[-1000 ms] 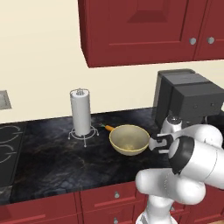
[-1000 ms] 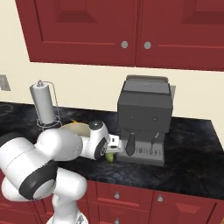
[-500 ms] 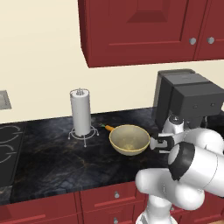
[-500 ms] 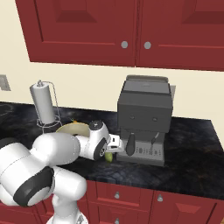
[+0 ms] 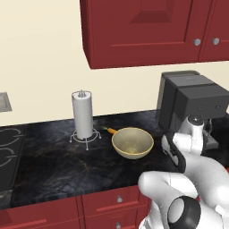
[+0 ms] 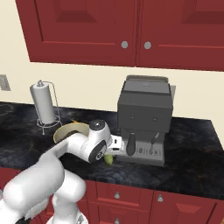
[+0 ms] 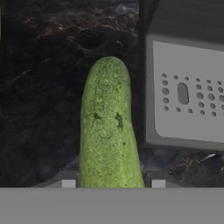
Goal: Place the two vegetables and bowl onto the tray for setting up a vegetable dip station.
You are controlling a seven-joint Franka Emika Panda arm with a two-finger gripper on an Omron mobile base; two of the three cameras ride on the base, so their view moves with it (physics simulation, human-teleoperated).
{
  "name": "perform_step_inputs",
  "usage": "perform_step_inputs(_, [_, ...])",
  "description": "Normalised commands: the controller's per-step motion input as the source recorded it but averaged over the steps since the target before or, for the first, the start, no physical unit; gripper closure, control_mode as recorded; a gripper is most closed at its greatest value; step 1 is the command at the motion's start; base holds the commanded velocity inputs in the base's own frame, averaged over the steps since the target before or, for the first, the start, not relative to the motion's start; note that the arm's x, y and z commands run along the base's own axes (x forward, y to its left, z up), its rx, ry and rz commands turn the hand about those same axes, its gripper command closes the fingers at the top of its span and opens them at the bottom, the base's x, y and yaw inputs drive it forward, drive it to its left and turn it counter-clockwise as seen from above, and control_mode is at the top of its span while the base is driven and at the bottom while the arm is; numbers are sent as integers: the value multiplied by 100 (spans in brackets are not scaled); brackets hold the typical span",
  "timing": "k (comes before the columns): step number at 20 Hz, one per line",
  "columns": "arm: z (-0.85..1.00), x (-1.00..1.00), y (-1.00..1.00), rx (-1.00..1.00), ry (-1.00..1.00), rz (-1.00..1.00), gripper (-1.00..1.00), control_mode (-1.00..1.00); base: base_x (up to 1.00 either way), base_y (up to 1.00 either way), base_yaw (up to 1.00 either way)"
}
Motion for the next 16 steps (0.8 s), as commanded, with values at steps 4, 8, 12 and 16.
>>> perform_step_inputs(4, [22,-83,0,0,-6,-4,100,-100,0,0,0])
perform_step_inputs(8, [27,-69,14,0,-4,-8,100,-100,0,0,0])
perform_step_inputs(12, [27,-36,30,0,-1,-12,100,-100,0,0,0])
perform_step_inputs(16, [39,-14,24,0,0,-11,100,-100,0,0,0])
